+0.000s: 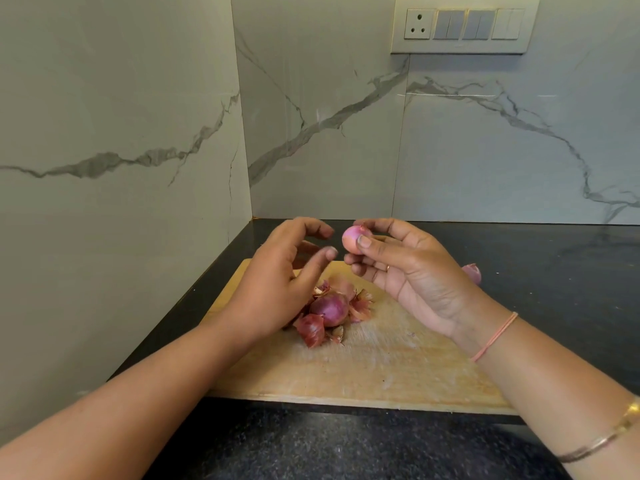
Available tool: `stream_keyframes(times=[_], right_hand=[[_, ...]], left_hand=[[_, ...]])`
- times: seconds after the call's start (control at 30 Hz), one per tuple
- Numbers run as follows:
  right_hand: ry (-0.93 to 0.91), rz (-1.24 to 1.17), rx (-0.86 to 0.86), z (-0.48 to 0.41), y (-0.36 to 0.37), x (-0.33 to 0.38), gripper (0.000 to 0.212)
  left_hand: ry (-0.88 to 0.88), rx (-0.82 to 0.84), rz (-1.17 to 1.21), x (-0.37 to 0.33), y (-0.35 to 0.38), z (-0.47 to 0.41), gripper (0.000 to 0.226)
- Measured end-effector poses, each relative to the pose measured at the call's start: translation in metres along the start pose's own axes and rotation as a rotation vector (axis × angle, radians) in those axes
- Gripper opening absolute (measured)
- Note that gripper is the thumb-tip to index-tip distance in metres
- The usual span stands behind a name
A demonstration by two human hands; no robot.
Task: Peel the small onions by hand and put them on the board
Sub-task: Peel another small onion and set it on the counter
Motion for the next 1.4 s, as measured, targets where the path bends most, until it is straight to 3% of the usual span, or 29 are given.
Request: stream_keyframes(times=[0.1,0.2,0.33,0.8,0.97,1.4], right_hand=[[0.005,0.036,-0.013,0.001,0.001,-0.001,0.036],[0.016,0.059,0.0,0.002,0.005,-0.003,0.034],[0.032,0.038,0.039,0.001,0.007,-0.005,0.023],[0.048,0.025,0.056,0.002,0.007,-0.004,0.025],[0.046,0.03,0.056,0.002,0.007,-0.004,0.023],[0.089,-0.001,0.063,0.003,0.009,-0.006,0.028]], left_hand=[[0.111,0.001,-0.007,-0.008,-0.002,-0.001,0.032],[0.221,0.0,-0.018,-0.014,-0.002,-0.001,0.027],[0.229,-0.024,-0.006,-0.015,-0.003,-0.001,0.022],[0.325,-0.015,-0.07,-0.019,-0.003,0.0,0.006],[0.292,0.001,-0.02,-0.02,-0.003,0.0,0.02],[0.3,-0.047,-0.044,-0.018,-0.005,0.001,0.009]])
Point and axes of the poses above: each hand's wrist, its own z-axis away from the middle knuckle, its own y-axis out of the palm, x = y × z, the point moved 6 cm from there along -z, towards the middle knuckle, and after that the axes turned 8 degrees about y, right-handed, at the moved point
